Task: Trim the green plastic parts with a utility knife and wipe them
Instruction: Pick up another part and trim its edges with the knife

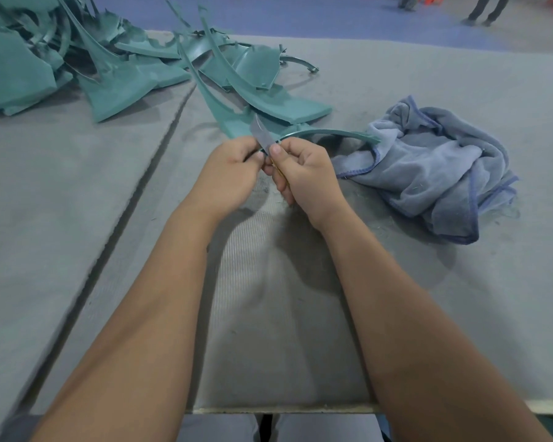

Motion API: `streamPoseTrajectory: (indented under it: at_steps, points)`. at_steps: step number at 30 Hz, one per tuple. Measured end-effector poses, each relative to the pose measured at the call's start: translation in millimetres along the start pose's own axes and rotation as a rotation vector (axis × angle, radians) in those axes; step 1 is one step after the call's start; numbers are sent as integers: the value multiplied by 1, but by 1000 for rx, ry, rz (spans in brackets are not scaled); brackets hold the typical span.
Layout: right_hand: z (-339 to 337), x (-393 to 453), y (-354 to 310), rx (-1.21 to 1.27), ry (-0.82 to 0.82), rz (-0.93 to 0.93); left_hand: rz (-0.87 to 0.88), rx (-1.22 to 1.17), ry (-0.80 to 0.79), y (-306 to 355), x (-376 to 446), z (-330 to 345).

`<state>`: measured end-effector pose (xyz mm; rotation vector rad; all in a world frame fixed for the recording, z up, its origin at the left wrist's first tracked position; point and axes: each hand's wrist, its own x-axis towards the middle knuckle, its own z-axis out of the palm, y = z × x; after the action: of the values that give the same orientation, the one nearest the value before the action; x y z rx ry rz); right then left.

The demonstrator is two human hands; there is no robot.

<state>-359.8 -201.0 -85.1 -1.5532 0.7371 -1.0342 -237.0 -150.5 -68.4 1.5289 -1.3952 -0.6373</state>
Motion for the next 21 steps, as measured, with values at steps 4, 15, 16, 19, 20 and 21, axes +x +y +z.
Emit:
streamPoseTrajectory:
  at_steps: [4, 15, 16, 19, 20, 21]
  points:
    - [-1, 0, -1, 22, -10, 28, -31, -114, 26, 2, -1, 3]
    - [6, 4, 5, 16, 129, 40, -32, -89, 128, 2, 1, 8]
    - [5, 5, 5, 14, 137, 35, -30, -89, 135, 3, 1, 8]
    - [5, 5, 6, 12, 156, 21, -26, -71, 157, 4, 1, 10]
    - [4, 5, 6, 14, 161, 18, -27, -66, 166, 3, 2, 11]
    - [4, 5, 7, 14, 167, 14, -25, -66, 173, 3, 2, 11]
